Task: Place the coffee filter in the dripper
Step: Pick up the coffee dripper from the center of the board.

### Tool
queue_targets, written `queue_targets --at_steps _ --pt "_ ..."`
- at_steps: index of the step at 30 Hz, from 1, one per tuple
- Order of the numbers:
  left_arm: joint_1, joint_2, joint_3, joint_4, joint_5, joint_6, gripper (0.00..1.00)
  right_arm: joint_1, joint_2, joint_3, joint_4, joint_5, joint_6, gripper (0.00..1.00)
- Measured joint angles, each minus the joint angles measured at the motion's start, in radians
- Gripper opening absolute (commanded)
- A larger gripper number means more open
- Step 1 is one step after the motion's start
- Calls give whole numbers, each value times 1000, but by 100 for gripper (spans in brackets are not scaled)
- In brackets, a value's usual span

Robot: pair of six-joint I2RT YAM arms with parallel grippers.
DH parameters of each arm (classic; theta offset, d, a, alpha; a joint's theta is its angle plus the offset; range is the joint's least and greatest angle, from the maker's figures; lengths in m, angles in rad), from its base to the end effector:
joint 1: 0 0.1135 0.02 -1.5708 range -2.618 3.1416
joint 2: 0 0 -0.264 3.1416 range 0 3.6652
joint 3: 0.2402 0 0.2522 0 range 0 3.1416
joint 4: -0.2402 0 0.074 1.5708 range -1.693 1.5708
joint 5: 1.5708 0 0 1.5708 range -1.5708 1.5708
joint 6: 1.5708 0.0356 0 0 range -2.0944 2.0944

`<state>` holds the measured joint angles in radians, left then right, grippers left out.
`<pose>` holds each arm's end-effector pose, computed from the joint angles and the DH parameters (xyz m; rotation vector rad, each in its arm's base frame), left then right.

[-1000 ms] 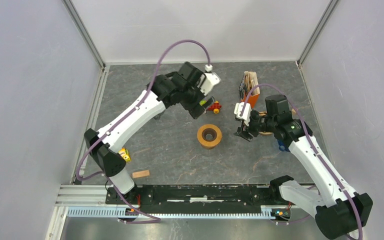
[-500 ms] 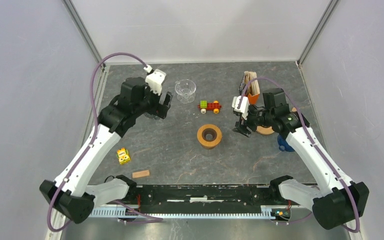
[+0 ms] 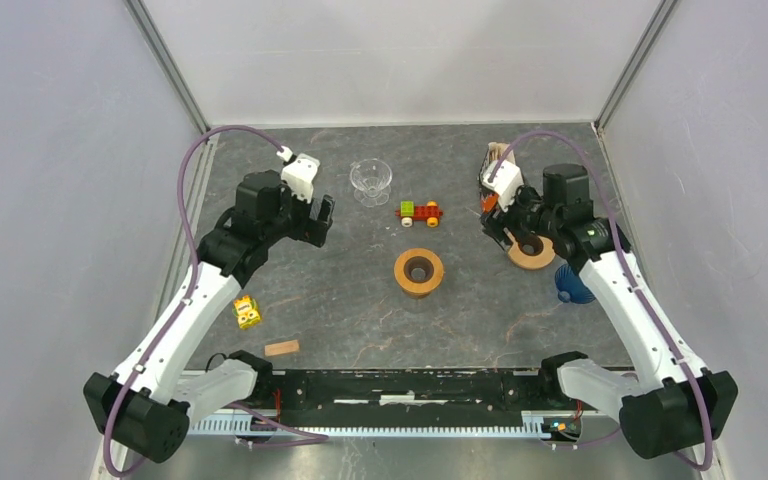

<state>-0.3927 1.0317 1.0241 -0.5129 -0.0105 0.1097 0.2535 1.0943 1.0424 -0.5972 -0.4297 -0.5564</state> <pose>0.2080 -0.0857 0.3437 0.5147 2.0311 -0.1603 0.2203 0.0724 0.3310 -1.0639 1.8893 0.3035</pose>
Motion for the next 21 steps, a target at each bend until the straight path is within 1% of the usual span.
queue_targets --at_steps 6,12,17,21 --pt "3 66 27 -10 66 1 100 -64 -9 -14 21 159 65 73" --pt "3 103 43 -32 142 1 100 -127 -8 -15 -14 278 73 71" --pt "3 104 43 -36 175 2 100 -205 -8 -31 -68 315 55 68" --pt "3 103 43 -39 191 2 100 -311 -8 -43 -125 306 14 67"
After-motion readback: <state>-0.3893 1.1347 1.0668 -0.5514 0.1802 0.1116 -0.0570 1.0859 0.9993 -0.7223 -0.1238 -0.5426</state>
